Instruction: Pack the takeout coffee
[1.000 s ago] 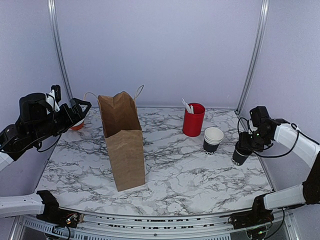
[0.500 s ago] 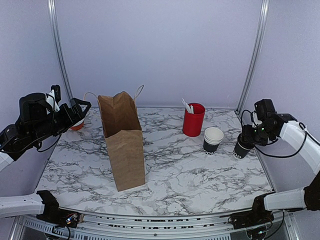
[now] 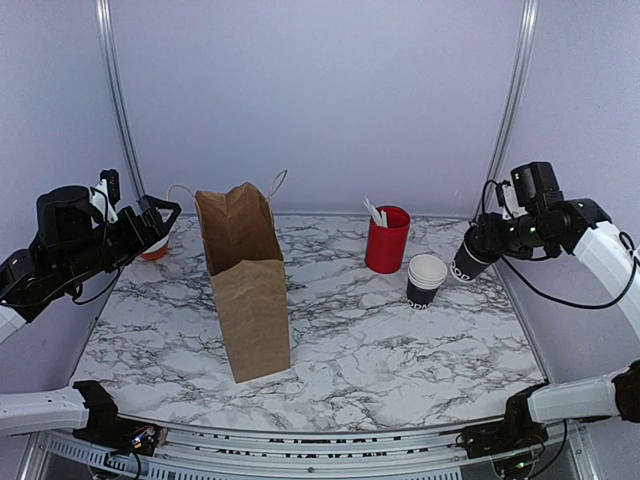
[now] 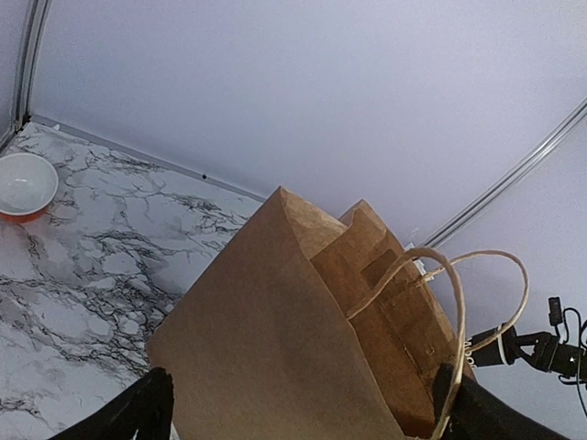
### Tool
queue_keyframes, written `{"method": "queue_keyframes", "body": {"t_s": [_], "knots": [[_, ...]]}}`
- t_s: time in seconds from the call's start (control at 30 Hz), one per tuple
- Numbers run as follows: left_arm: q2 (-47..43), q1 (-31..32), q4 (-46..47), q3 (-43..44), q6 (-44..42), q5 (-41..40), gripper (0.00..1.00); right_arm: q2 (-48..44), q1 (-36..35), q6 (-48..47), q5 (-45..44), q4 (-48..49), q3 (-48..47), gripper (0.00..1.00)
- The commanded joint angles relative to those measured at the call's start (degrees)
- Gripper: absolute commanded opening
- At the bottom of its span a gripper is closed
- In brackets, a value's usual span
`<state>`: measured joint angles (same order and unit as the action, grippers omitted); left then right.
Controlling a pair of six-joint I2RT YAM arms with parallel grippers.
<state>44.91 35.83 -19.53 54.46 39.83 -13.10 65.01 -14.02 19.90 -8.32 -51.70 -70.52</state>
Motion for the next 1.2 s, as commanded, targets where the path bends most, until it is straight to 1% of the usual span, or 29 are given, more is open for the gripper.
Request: {"method": "queue_keyframes", "body": {"t_s": [0.0,0.2,0.43,0.57,0.7,0.8,0.97,1.1,1.17], "knots": [[-0.7,-0.3,0.7,-0.2,0.3,-0.9,0.99,-1.1,-2.3,1.4,3.4,-0.7,-4.4,0.6],[-0.6,-0.3,0.7,0.0,0.5,-0.4,0.99,1.8,-11.4,3.0,1.4,-0.4,-9.9,0.6],[-1.0,-0.3,0.6,0.2,0.6,0.5,0.99,7.9,-22.0,3.9,-1.9,-0.9,-19.4,0.6],[-0.7,-0.3,0.6,0.5,0.5,1.6,0.97,12.1,-27.7,3.5,-3.5,-2.0,-25.4,0.6],[0.1,-0.3,0.6,0.9,0.3,2.9,0.93,15.2,-31.8,3.0,-4.4,-2.8,-30.9,0.6],[0.7,-0.3,0.6,1.3,0.2,4.1,0.86,17.4,-34.7,2.6,-4.6,-3.6,-36.3,0.6],[2.4,-0.3,0.6,2.4,-0.4,6.8,0.68,21.2,-39.9,1.7,-6.1,-5.4,-43.9,0.6],[3.9,-0.3,0.8,3.6,-0.9,8.9,0.51,22.7,-42.5,1.2,-6.5,-5.8,-47.9,0.6],[4.6,-0.3,1.0,4.1,-1.1,9.9,0.38,22.9,-43.4,1.2,-6.2,-5.7,-48.9,0.6]]}}
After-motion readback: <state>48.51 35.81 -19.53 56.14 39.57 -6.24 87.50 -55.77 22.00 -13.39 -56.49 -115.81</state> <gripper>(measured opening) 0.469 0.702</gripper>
